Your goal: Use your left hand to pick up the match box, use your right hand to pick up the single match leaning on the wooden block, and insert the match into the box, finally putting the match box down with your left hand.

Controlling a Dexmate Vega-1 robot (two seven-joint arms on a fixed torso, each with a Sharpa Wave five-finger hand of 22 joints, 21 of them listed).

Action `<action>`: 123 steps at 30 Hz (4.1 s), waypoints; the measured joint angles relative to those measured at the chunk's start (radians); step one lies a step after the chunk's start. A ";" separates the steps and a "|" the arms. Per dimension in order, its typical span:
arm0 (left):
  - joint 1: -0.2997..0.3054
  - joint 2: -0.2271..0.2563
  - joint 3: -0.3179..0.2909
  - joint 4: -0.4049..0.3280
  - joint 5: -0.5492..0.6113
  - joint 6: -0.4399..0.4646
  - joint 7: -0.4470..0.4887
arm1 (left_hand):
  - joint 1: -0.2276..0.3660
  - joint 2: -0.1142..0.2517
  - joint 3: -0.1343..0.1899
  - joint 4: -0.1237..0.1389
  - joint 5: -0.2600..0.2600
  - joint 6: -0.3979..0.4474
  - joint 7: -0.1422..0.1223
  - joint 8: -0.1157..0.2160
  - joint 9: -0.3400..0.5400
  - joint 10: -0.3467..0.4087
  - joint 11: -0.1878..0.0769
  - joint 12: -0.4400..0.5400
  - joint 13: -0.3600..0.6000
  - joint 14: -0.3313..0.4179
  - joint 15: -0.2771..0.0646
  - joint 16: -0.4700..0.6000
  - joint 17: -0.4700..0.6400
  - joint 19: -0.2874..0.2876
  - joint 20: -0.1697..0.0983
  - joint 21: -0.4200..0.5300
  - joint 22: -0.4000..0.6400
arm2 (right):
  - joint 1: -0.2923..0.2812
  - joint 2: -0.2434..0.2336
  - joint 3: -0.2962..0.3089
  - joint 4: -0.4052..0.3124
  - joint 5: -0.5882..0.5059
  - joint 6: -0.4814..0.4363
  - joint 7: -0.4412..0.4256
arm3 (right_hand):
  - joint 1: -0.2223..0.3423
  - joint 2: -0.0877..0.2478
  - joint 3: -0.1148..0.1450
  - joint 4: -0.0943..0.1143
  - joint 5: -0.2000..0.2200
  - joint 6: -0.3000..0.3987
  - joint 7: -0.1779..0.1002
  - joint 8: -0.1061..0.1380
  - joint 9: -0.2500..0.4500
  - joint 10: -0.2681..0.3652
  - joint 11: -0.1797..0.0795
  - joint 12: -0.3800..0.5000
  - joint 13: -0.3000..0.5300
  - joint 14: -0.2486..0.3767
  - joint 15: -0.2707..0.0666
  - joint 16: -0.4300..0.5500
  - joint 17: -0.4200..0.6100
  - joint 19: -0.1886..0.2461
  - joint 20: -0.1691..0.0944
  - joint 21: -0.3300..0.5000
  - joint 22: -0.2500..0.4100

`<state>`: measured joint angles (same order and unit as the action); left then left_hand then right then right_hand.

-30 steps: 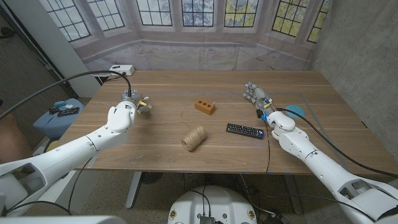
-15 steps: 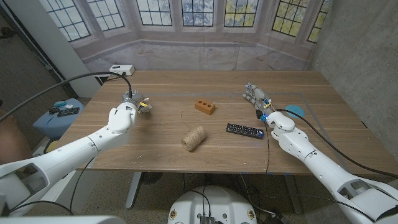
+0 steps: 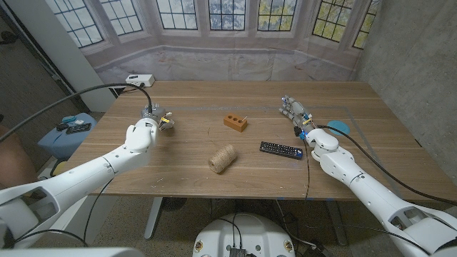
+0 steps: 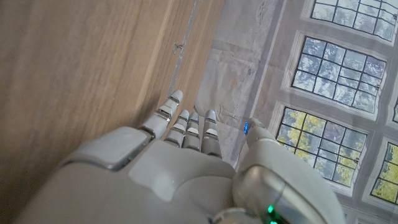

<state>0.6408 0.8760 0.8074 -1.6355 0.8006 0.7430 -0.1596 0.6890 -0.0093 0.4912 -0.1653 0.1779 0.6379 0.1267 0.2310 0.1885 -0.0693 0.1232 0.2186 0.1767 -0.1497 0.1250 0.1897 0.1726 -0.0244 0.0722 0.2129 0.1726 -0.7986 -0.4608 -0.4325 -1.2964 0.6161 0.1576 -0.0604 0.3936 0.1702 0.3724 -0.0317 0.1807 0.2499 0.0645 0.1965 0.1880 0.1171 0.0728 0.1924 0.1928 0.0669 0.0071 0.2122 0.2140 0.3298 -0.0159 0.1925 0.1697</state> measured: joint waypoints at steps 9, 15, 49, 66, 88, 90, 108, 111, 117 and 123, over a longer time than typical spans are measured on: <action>0.005 -0.004 -0.004 -0.002 -0.032 0.016 0.018 | 0.002 -0.002 0.000 0.000 0.000 0.000 0.000 0.000 0.000 0.004 0.004 0.000 0.000 0.004 -0.004 0.000 0.000 0.003 0.000 0.000 0.000 | -0.001 -0.005 0.000 -0.010 -0.002 -0.007 -0.005 | 0.000 0.000 0.000 0.000 0.000 0.000 0.000 0.000 0.000 0.000 0.000 0.000 0.000 0.000 0.000 0.000 0.000 0.000 0.000 0.000 0.000; 0.010 -0.002 -0.005 -0.015 -0.045 0.026 0.021 | 0.002 -0.002 0.000 0.000 0.000 0.000 0.000 0.000 0.000 0.004 0.004 0.000 0.000 0.005 -0.005 0.000 0.000 0.003 0.000 0.000 0.000 | -0.001 -0.008 0.001 -0.013 -0.002 -0.012 -0.006 | 0.000 0.000 0.000 0.000 0.000 0.000 0.000 0.000 0.000 0.000 0.000 0.000 0.000 0.000 0.000 0.000 0.000 0.000 0.000 0.000 0.000; 0.012 0.020 0.002 -0.020 -0.121 0.041 0.068 | 0.009 0.004 -0.004 0.005 0.000 0.012 -0.005 -0.013 0.000 0.014 0.000 -0.007 0.000 0.016 -0.005 -0.005 0.000 0.010 -0.001 -0.006 0.000 | 0.001 -0.022 -0.002 -0.052 -0.009 -0.051 -0.029 | 0.000 0.000 -0.003 -0.003 0.000 0.000 0.000 0.000 0.000 0.000 0.000 0.000 0.000 0.000 0.000 0.000 0.003 0.000 0.000 0.000 0.000; 0.018 0.036 -0.008 -0.021 -0.173 -0.013 0.063 | 0.029 -0.008 -0.006 0.003 0.000 -0.024 0.009 -0.031 0.005 0.010 0.004 -0.016 0.001 0.012 -0.002 -0.009 0.000 0.006 0.003 -0.015 0.000 | -0.031 -0.034 0.003 -0.117 -0.016 -0.071 -0.074 | 0.000 0.000 -0.003 -0.003 0.000 0.000 0.000 0.000 0.000 0.000 0.000 0.000 0.000 0.000 0.000 0.000 0.002 0.000 0.000 0.000 0.000; 0.070 0.096 -0.051 -0.090 -0.205 -0.038 0.080 | 0.051 -0.009 -0.004 -0.005 0.000 -0.034 0.005 -0.032 0.005 0.012 -0.002 -0.016 0.001 0.012 -0.002 -0.008 0.000 0.013 0.004 -0.015 0.000 | -0.047 -0.040 0.004 -0.156 -0.019 -0.083 -0.098 | 0.000 0.000 -0.003 -0.003 0.000 0.000 0.000 0.000 0.000 0.000 0.000 0.000 0.000 0.000 0.000 0.000 0.002 0.003 0.011 0.000 0.000; 0.071 0.098 -0.053 -0.090 -0.205 -0.038 0.080 | 0.059 -0.007 -0.004 -0.005 0.000 -0.027 -0.002 -0.032 0.005 0.017 -0.007 -0.016 0.001 0.016 -0.006 -0.008 0.000 0.016 0.005 -0.015 0.000 | -0.050 -0.040 0.004 -0.161 -0.019 -0.083 -0.100 | 0.000 0.000 -0.003 -0.003 0.000 -0.001 0.000 0.000 0.000 0.000 0.000 0.000 0.000 0.000 0.000 0.000 0.002 0.003 0.011 0.000 0.000; 0.081 0.093 -0.062 -0.085 -0.189 -0.050 0.103 | 0.081 -0.002 0.000 -0.009 0.007 -0.007 -0.014 -0.026 0.005 0.032 -0.014 -0.015 0.001 0.032 -0.011 -0.008 0.000 0.034 -0.003 -0.015 0.000 | -0.064 -0.038 0.004 -0.171 -0.019 -0.082 -0.107 | 0.000 0.000 -0.003 -0.003 0.000 0.000 0.000 0.000 0.000 0.000 0.000 0.000 0.000 0.000 0.000 0.000 0.002 0.003 0.011 0.000 0.000; 0.083 0.091 -0.063 -0.084 -0.181 -0.049 0.110 | 0.085 0.001 0.001 -0.008 0.007 0.004 -0.021 -0.025 0.005 0.036 -0.019 -0.015 0.001 0.036 -0.014 -0.008 0.000 0.035 -0.004 -0.015 0.000 | -0.064 -0.038 0.004 -0.172 -0.018 -0.082 -0.107 | 0.000 0.000 -0.003 -0.003 0.000 0.000 0.000 0.000 0.000 0.000 0.000 0.000 0.000 0.000 0.000 0.007 0.002 0.003 0.011 0.000 0.000; 0.086 0.085 -0.063 -0.079 -0.177 -0.045 0.120 | 0.094 0.000 0.004 -0.004 0.007 0.014 -0.025 -0.020 0.005 0.045 -0.027 -0.015 0.001 0.046 -0.014 -0.008 0.000 0.047 -0.007 -0.015 0.000 | -0.061 -0.036 0.002 -0.168 -0.017 -0.083 -0.104 | 0.000 0.000 -0.003 -0.003 0.000 -0.002 0.002 0.000 0.000 0.000 0.000 0.000 0.000 0.000 0.000 0.007 0.002 0.003 0.011 0.000 0.000; 0.088 0.079 -0.064 -0.072 -0.175 -0.042 0.126 | 0.098 0.004 0.004 -0.004 0.007 0.025 -0.025 -0.016 0.005 0.055 -0.027 -0.014 0.001 0.050 -0.018 -0.008 0.000 0.051 -0.006 -0.015 0.000 | -0.056 -0.034 -0.001 -0.161 -0.016 -0.088 -0.099 | 0.000 0.000 -0.003 -0.003 0.000 -0.002 0.002 0.000 0.000 0.000 0.000 0.000 0.000 0.000 0.000 0.007 0.002 0.003 0.011 0.000 0.000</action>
<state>0.7291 0.9550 0.7437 -1.7079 0.6252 0.7014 -0.0332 0.7871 -0.0054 0.4955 -0.1696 0.1850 0.6631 0.1016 0.2151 0.1931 -0.0139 0.0964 0.2050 0.1774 -0.0994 0.1069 0.1818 0.1726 0.0271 0.0660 0.1977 0.1726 -0.8542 -0.4953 -0.4333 -1.4576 0.6002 0.0700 -0.1596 0.3936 0.1702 0.3697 -0.0343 0.1807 0.2479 0.0662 0.1965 0.1880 0.1171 0.0727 0.1924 0.1928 0.0670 0.0070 0.2191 0.2160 0.3331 -0.0053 0.1925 0.1697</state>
